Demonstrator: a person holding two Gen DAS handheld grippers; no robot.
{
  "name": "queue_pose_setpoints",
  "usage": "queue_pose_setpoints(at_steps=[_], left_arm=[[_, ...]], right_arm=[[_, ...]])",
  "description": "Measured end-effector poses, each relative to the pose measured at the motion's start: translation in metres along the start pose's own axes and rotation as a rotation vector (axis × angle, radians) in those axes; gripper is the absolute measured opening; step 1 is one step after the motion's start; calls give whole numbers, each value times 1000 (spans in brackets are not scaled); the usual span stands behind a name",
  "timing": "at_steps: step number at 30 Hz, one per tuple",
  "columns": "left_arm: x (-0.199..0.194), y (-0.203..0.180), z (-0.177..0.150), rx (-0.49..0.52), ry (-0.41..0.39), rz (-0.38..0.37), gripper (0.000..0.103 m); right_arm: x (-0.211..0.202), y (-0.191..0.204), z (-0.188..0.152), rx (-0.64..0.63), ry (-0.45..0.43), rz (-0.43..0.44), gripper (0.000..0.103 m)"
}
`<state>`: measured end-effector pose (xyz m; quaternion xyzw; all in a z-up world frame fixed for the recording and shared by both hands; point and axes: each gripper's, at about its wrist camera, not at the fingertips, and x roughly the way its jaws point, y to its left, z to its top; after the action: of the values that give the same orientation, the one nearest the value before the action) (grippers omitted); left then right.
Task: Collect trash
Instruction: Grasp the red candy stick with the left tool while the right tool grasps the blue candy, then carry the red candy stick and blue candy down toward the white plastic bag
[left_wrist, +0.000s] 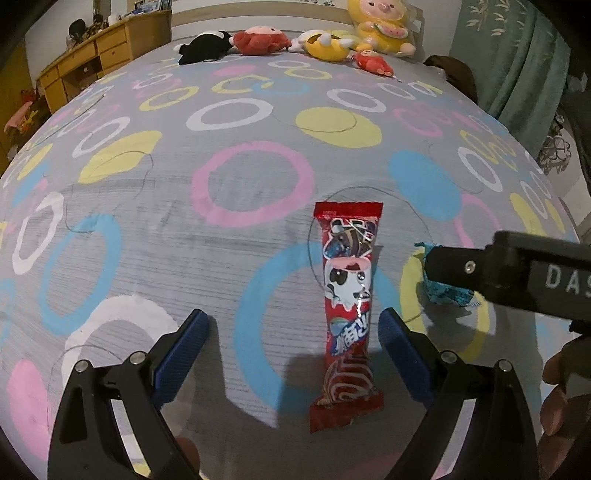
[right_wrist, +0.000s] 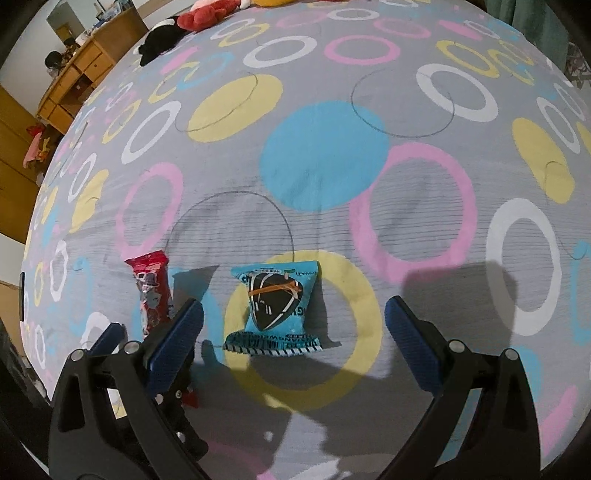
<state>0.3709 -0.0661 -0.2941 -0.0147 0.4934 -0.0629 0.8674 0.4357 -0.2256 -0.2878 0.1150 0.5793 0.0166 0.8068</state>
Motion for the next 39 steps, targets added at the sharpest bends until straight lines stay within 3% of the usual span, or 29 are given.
queue_pose_setpoints(at_steps=[4, 8, 11, 13, 14, 15, 16, 17, 18, 21, 39], left_arm=[[2, 0, 1, -4, -6, 11, 91], [4, -3, 0, 5, -14, 27, 90], [4, -4, -1, 15, -24, 47, 81], [3, -2, 0, 13, -30, 52, 76], [2, -1, 0, 13, -36, 55, 69], [2, -1, 1, 13, -43, 56, 53], [1, 0, 2, 16, -53, 50, 41], [0, 0, 3, 19, -55, 31, 21], [-1, 0, 4, 15, -56, 5, 14], [-7, -3, 3, 35, -89, 25, 11], [-10, -7, 2, 68, -67, 10, 11]], right_arm=[[7, 1, 3, 1, 17, 7, 95], [14, -2, 5, 12, 35, 0, 84], [19, -3, 6, 16, 45, -6, 82], [19, -2, 7, 7, 43, -23, 73], [19, -1, 7, 2, 40, -45, 60], [18, -1, 7, -4, 37, -64, 42], [17, -1, 7, -14, 34, -82, 34], [17, -1, 8, -21, 37, -87, 29], [16, -1, 8, -24, 40, -87, 27], [17, 0, 8, -44, 34, -105, 24], [16, 8, 1, -71, 2, -136, 23]])
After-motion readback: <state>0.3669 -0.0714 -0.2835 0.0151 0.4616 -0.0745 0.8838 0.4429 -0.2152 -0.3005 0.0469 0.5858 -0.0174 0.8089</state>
